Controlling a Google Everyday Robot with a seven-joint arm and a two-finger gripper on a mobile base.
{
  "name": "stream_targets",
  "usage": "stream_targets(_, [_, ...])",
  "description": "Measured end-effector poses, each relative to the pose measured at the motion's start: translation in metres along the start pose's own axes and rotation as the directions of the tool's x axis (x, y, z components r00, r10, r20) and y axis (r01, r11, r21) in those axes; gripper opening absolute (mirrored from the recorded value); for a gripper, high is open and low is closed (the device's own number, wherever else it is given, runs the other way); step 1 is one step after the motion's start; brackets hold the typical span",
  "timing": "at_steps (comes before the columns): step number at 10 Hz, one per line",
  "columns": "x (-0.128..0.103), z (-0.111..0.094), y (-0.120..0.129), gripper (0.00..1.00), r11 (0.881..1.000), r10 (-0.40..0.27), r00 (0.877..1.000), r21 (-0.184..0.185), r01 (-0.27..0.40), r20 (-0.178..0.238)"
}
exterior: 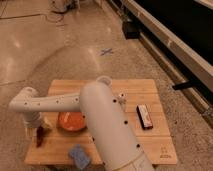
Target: Place the pepper in the ceramic bowl
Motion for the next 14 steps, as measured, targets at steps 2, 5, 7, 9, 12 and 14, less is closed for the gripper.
stream_targets(2, [0.000,0.000,0.000,0.36,1.000,0.002,1.000,-0.007,-0.002,0.011])
stream_targets(5, [0.003,-0.013,-0.005,0.06,1.000,0.007,1.000,0.006,-0.007,0.002])
stream_targets(7, [0.006,-0.031,-0.006,0.00,1.000,0.013,1.000,0.015,-0.013,-0.012])
stream_targets(9, [0.016,-0.064,0.005,0.00,0.999,0.040,0.998,0.030,-0.038,-0.047])
stream_targets(12, [0.033,-0.108,0.049,0.00,0.996,0.091,0.990,0.025,-0.089,-0.103])
stream_targets(14, [0.035,-0.125,0.091,0.00,0.990,0.142,0.982,0.010,-0.142,-0.121])
